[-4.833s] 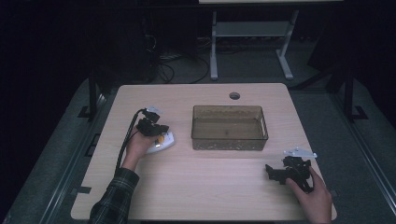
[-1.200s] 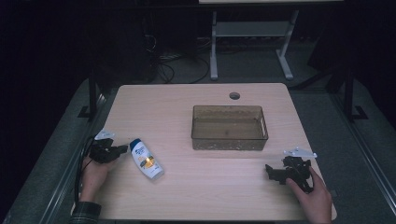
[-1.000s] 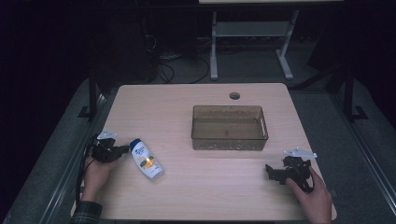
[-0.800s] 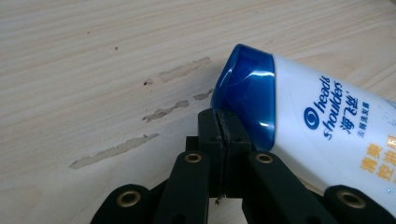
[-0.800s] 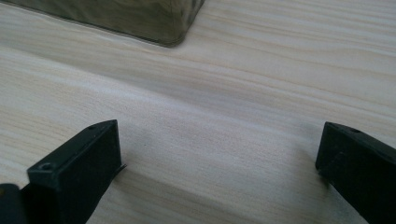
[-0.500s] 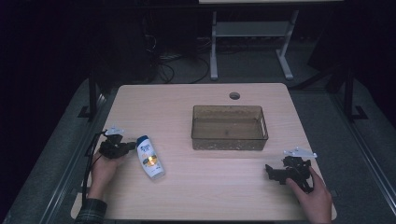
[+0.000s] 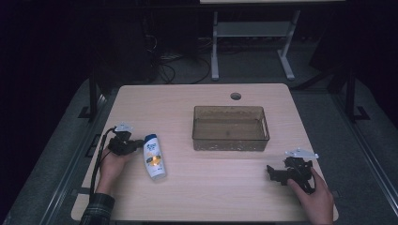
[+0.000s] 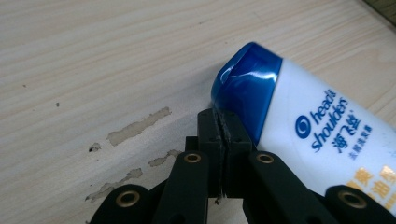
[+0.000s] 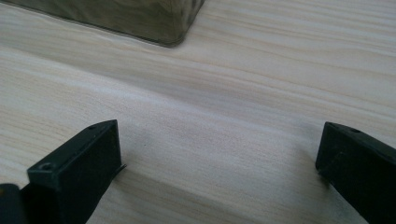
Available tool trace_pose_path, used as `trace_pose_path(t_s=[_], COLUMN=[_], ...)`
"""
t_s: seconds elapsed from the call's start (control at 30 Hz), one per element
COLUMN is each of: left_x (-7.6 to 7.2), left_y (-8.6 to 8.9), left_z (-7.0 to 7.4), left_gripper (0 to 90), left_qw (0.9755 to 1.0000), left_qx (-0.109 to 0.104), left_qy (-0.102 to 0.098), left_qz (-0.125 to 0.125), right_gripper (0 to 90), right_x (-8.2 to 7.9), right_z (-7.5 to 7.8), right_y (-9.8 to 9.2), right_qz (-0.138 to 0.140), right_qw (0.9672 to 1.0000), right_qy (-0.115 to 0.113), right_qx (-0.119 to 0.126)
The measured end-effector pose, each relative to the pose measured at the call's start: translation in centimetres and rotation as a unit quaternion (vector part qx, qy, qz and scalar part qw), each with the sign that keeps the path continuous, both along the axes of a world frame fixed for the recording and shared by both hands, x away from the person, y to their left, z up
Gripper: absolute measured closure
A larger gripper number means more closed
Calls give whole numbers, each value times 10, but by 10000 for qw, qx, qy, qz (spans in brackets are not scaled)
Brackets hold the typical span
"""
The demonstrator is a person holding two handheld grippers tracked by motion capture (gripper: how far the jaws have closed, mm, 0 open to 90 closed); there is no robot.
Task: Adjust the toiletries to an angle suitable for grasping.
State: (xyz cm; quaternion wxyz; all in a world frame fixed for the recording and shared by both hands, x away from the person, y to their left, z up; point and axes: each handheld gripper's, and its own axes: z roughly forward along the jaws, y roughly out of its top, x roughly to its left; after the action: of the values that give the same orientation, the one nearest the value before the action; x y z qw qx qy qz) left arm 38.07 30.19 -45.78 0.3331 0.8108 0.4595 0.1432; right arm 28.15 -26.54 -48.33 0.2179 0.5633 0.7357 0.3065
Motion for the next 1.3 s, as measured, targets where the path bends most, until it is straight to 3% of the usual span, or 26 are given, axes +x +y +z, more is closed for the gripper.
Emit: trace_pose_path(t_s=[0.83, 1.3], left_x=[9, 10], left_y=[-30, -55], left_z=[1, 3], left_gripper=[883, 883], left_qw=[9995, 9982], left_qx=[-94, -64], left_qy=[2, -3], left_qz=[-288, -598], right_gripper=[0, 0], right_x=[0, 0], right_z=[0, 0], right_y=[0, 0], right_qz=[4, 0], right_qw=[10000, 10000], right_qy=[-3, -1], right_qx=[-1, -1])
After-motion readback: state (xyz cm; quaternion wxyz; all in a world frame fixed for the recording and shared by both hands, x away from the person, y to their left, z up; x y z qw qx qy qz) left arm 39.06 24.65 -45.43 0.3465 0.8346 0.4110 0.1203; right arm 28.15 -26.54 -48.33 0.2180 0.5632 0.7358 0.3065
